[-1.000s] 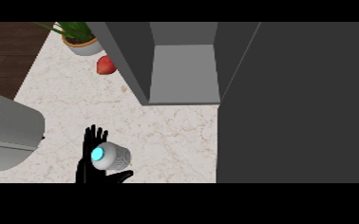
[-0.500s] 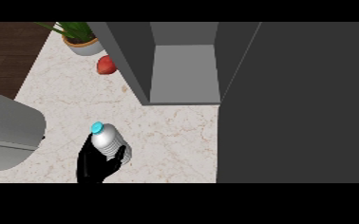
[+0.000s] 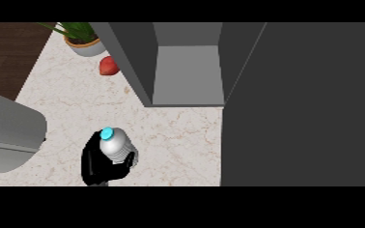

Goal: Pick up the bottled water, place it into the cabinet and close the cabinet

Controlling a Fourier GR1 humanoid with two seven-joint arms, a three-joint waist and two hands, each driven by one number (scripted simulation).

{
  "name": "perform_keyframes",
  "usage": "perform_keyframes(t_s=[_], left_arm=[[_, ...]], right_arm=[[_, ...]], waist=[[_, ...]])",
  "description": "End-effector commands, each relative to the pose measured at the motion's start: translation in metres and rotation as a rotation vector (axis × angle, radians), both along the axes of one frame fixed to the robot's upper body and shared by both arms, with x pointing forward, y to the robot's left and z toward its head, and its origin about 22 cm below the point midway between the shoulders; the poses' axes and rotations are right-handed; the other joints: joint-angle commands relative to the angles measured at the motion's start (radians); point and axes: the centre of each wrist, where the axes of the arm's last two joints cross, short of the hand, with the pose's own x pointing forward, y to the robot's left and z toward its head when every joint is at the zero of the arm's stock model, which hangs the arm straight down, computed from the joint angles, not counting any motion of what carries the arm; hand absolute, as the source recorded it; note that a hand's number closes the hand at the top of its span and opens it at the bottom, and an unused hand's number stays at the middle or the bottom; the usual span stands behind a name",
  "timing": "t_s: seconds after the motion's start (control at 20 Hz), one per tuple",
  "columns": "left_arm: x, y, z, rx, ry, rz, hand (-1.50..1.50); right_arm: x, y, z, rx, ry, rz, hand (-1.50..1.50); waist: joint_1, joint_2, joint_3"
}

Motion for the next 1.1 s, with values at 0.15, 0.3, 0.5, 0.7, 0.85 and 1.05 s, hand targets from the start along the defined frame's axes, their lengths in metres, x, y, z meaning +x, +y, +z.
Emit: perform_keyframes(t_s=[0.15,0.3,0.5,0.7,0.85,1.05], left_arm=[[0.036,-0.007,0.025,0.040,-0.046,-0.107,1.50],[0.031,-0.009,0.034,0.025,-0.052,-0.135,1.50],[0.043,-0.043,0.066,0.057,-0.098,-0.183,1.50],[0.050,-0.047,0.106,0.065,-0.136,-0.224,1.50],[0.039,-0.067,0.121,0.067,-0.152,-0.272,1.50],[0.042,-0.107,0.165,0.088,-0.162,-0.322,1.50]], right_arm=[[0.010,0.013,0.033,0.039,-0.094,0.031,-1.50],[-0.004,-0.004,0.028,0.016,-0.078,0.030,-1.50],[0.006,0.005,0.022,0.016,-0.102,0.015,-1.50],[0.005,0.012,0.030,0.024,-0.092,0.018,-1.50],[0.001,0.009,0.027,0.010,-0.086,0.019,-1.50],[0.014,0.003,0.016,0.016,-0.090,0.027,-1.50]], waist=[[0.004,0.001,0.000],[0.000,-0.004,0.001],[0.007,-0.004,0.001],[0.008,-0.004,0.001],[0.000,-0.007,0.001],[0.006,-0.003,0.001]])
